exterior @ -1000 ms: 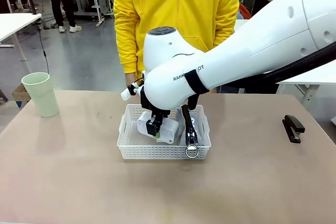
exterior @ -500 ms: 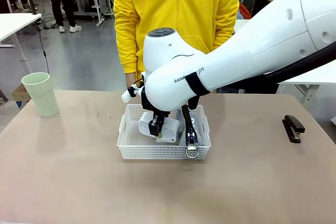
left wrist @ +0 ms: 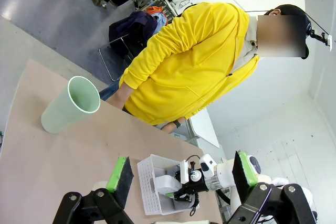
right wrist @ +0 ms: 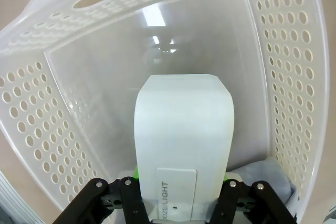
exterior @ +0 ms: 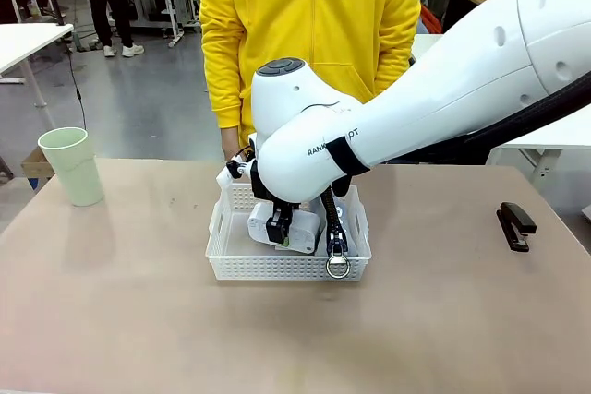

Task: Efficiently arrange items inside the basket to fit them all.
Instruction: Pick up the Digital clock and place it inside the Organizing basket.

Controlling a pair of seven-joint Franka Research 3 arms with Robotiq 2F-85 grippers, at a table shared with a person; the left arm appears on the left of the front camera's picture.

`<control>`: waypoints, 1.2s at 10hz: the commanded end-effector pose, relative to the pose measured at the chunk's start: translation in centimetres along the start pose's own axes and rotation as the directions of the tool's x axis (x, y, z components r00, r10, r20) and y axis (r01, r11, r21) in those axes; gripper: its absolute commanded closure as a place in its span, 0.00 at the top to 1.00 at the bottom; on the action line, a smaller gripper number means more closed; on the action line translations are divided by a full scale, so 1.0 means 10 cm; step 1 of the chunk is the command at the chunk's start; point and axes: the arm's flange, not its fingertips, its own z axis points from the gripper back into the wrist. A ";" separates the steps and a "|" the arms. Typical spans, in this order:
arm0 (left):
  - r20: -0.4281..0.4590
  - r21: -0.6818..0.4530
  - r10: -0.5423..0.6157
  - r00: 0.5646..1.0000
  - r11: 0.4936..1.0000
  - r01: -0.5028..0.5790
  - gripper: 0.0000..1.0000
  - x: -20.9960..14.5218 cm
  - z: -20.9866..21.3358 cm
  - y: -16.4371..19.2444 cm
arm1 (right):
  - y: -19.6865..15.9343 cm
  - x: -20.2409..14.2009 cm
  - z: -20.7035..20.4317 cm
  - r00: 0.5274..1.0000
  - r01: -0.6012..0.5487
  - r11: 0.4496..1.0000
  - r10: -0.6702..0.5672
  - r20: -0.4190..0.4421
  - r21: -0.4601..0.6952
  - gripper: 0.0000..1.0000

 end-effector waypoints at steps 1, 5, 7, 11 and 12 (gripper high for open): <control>0.017 -0.020 -0.019 1.000 1.000 0.020 1.00 -0.01 -0.01 0.00 | -0.05 0.02 0.04 0.999 -0.037 0.999 0.037 -0.016 -0.005 1.00; 0.017 -0.020 -0.019 1.000 1.000 0.020 1.00 -0.01 -0.01 0.00 | -0.06 -0.01 0.09 0.996 -0.086 0.995 0.086 0.010 0.041 1.00; 0.017 -0.020 -0.019 1.000 1.000 0.020 1.00 -0.01 -0.01 0.00 | -0.04 -0.20 0.42 0.996 -0.078 0.994 0.074 0.051 0.072 1.00; 0.017 -0.020 -0.019 1.000 1.000 0.020 1.00 -0.01 -0.01 0.00 | -0.06 -1.46 1.45 0.981 0.156 0.979 -0.169 0.093 0.133 1.00; 0.017 -0.020 -0.019 1.000 1.000 0.020 1.00 -0.01 -0.01 0.00 | -0.09 -1.87 1.54 0.976 0.170 0.962 -0.194 0.097 0.216 1.00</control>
